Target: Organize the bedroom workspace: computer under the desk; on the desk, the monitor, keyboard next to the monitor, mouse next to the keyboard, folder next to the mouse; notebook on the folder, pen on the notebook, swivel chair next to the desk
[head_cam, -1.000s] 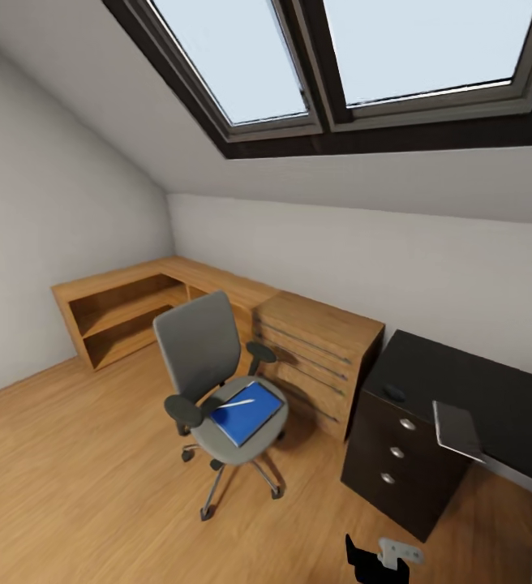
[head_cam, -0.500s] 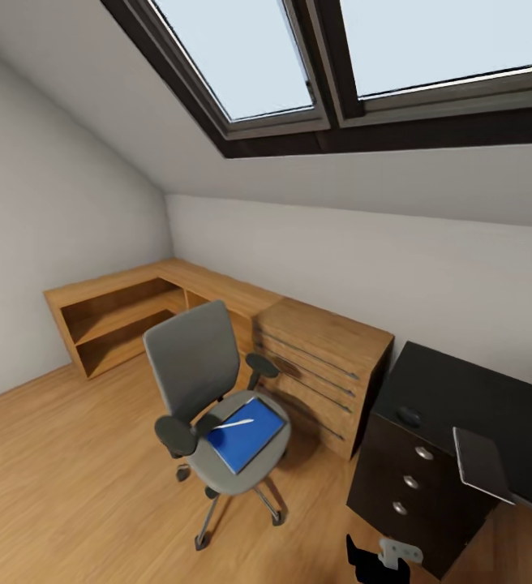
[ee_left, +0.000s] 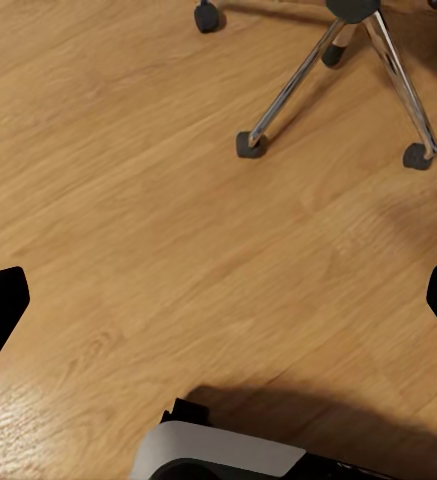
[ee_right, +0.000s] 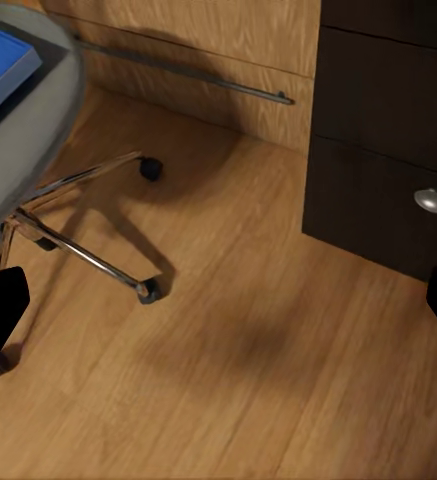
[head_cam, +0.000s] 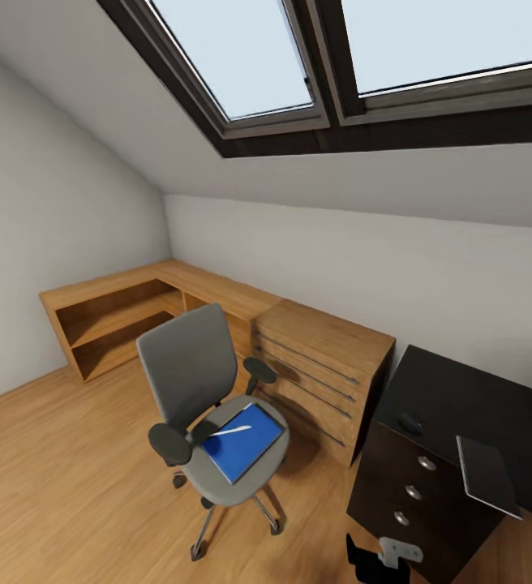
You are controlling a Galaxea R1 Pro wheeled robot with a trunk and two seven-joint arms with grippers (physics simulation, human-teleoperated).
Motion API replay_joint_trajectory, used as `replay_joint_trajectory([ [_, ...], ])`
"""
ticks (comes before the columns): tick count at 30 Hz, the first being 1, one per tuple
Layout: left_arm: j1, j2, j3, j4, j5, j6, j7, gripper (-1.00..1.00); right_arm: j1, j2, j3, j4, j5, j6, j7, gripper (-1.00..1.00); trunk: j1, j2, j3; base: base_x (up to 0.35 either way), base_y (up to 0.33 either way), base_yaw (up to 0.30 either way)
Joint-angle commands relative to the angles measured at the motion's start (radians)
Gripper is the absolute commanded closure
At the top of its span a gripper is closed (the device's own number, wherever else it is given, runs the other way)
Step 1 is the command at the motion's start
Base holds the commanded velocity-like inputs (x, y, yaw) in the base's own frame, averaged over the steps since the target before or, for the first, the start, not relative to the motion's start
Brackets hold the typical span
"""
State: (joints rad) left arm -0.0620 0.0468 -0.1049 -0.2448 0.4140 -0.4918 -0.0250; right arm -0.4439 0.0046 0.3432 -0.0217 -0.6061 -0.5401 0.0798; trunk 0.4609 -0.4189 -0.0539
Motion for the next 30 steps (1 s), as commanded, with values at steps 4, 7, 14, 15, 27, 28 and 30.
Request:
replay_joint_trajectory([
  [4, -0.001, 0.001, -0.007, 0.001, 0.01, -0.004, -0.003, -1.0, -0.004, -0.012, 0.001, -0.011, -0.011, 0.004, -0.006, -1.0, 0.001, -0.002, -0.002, 0.01, -0.002, 0.0],
  [7, -0.001, 0.001, -0.007, 0.001, 0.01, -0.004, -0.003, -1.0, -0.007, -0.033, 0.0, -0.037, -0.011, 0.025, -0.032, -1.0, 0.001, -0.002, -0.002, 0.004, -0.001, 0.0],
  [14, -0.001, 0.001, -0.007, 0.001, 0.01, -0.004, -0.003, -1.0, -0.011, -0.101, -0.001, -0.203, -0.009, 0.232, -0.105, -1.0, 0.001, -0.002, -0.002, 0.001, 0.0, 0.0],
  [15, -0.001, 0.001, -0.007, 0.001, 0.01, -0.004, -0.003, -1.0, -0.011, -0.114, -0.001, -0.239, -0.009, 0.278, -0.115, -1.0, 0.001, -0.002, -0.002, 0.0, 0.0, 0.0],
  [27, -0.001, 0.001, -0.007, 0.001, 0.011, -0.004, -0.002, -1.0, -0.014, -0.235, -0.04, -0.74, -0.01, 0.812, -0.335, -1.0, 0.001, -0.002, -0.002, 0.0, 0.0, 0.0],
  [28, -0.001, 0.001, -0.007, 0.001, 0.011, -0.004, -0.001, -1.0, -0.015, -0.238, -0.053, -0.775, -0.01, 0.834, -0.362, -1.0, 0.001, -0.002, -0.002, 0.0, 0.0, 0.0],
  [30, -0.001, 0.001, -0.007, 0.001, 0.011, -0.004, -0.001, -1.0, -0.015, -0.243, -0.08, -0.841, -0.01, 0.867, -0.416, -1.0, 0.001, -0.002, -0.002, 0.0, 0.0, 0.0],
])
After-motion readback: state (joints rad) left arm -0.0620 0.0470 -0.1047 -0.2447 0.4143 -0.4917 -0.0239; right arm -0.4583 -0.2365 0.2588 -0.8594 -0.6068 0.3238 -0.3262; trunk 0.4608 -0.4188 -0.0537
